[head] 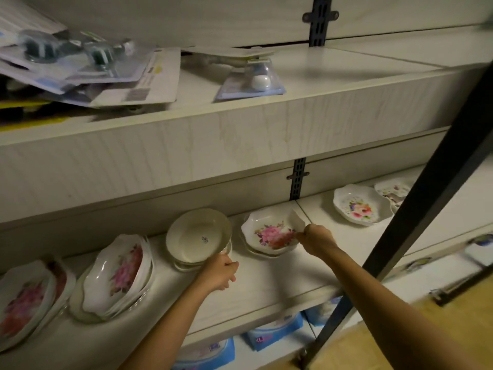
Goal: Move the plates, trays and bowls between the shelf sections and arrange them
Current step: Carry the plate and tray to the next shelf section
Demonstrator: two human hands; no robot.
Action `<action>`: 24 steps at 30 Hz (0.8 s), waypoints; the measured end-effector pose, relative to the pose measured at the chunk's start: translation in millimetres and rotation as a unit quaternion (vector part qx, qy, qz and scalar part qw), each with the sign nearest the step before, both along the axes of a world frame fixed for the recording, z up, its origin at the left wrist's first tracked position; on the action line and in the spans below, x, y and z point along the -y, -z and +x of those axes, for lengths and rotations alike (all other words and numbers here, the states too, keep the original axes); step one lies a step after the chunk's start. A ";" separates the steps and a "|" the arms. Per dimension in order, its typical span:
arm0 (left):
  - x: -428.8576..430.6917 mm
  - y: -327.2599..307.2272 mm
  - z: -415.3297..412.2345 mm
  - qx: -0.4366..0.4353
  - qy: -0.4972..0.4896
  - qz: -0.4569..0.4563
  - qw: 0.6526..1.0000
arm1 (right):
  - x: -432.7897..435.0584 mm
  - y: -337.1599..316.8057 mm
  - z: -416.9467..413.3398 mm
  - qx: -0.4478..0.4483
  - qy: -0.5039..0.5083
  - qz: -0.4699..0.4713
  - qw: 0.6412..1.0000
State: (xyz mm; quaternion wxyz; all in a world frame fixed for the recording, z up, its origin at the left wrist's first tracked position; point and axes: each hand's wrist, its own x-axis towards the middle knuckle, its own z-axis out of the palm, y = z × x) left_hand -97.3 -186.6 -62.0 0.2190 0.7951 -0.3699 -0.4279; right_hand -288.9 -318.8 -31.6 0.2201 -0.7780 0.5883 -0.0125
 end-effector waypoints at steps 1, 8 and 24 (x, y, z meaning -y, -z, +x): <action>2.5 1.4 -1.5 -0.013 -0.010 0.004 1.000 | -4.8 -2.6 -5.0 0.010 0.006 -0.002 1.000; 27.0 9.3 -21.8 -0.172 -0.129 -0.006 0.977 | -54.6 -16.0 -50.5 0.081 0.025 0.012 0.996; 39.7 16.0 -10.9 -0.161 -0.107 -0.041 0.980 | -120.6 -11.8 -103.3 0.089 0.043 -0.056 0.994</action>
